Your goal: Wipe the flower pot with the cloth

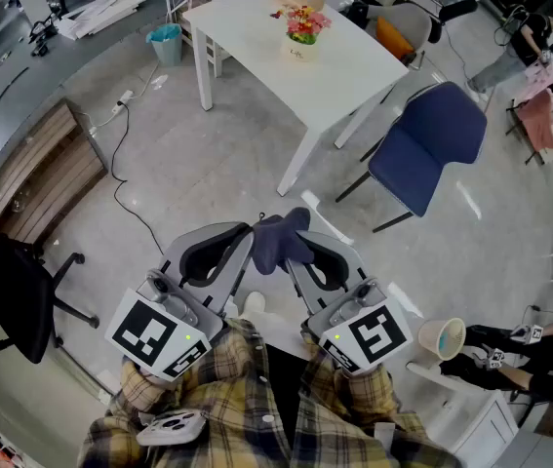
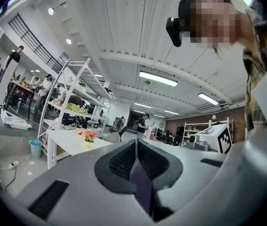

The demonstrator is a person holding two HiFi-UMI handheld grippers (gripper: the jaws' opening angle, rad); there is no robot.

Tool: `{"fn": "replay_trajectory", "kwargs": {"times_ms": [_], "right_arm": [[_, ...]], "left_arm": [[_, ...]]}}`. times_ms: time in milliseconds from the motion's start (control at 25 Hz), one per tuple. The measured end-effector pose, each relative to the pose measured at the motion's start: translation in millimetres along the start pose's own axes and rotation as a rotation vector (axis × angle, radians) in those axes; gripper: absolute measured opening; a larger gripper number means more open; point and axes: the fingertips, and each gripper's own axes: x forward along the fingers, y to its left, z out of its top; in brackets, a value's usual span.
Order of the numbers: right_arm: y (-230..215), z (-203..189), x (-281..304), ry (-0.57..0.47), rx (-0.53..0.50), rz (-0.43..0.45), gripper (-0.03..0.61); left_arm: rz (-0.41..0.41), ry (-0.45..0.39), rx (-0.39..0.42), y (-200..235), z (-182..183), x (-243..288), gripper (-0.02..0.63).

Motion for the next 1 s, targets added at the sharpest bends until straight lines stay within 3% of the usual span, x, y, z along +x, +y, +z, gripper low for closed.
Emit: {"fn": "replay_trajectory", "kwargs": {"times_ms": [1000], "right_arm": [[-36,-11,-20,0.000,0.036,-0.034,0.017]], "left_arm": [[0.036,0.008,-0.017,-4,-11,24,0.023]]}}
